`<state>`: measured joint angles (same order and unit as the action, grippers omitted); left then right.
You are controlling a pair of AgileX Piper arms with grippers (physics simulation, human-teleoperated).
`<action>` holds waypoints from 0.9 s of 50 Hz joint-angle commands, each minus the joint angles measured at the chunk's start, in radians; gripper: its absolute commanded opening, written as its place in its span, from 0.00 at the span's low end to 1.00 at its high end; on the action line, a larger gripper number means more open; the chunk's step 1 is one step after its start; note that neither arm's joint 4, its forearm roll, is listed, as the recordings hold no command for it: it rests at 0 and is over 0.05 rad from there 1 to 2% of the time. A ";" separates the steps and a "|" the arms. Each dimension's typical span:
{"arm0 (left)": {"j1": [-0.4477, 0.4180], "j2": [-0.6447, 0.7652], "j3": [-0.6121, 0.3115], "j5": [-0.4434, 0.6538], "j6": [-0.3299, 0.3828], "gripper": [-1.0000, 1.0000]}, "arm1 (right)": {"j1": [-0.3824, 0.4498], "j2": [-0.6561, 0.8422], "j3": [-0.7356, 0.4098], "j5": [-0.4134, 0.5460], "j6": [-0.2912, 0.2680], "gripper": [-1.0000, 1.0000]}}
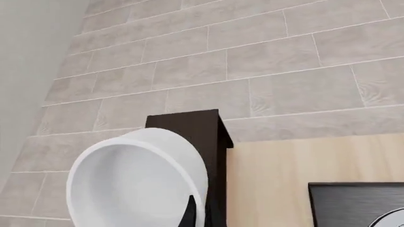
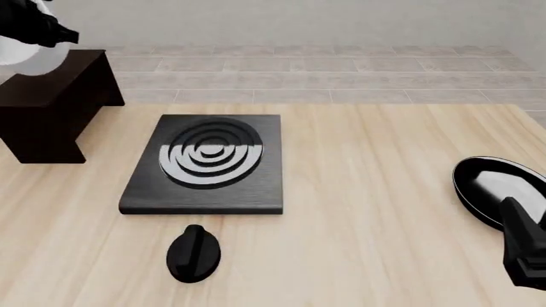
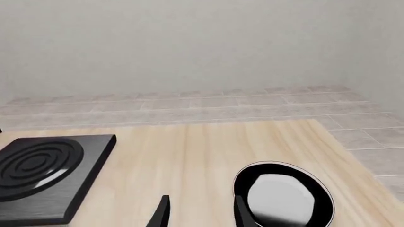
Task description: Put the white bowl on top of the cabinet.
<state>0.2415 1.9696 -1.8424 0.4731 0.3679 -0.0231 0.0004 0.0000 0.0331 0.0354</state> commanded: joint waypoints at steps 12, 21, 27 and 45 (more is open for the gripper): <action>-0.012 0.000 0.147 -0.099 0.007 0.00 | -0.001 0.000 0.000 0.002 -0.013 1.00; 0.004 0.011 0.151 -0.110 -0.004 0.00 | -0.002 0.000 0.000 0.002 -0.014 1.00; 0.016 0.012 0.125 -0.099 -0.002 0.00 | -0.001 0.000 0.000 0.002 -0.016 1.00; 0.028 -0.019 0.056 -0.079 0.019 1.00 | 0.001 0.000 0.000 0.003 -0.020 1.00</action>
<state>0.2543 1.9632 -1.7625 0.3895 0.3777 -0.0229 0.0003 0.0000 0.0356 0.0175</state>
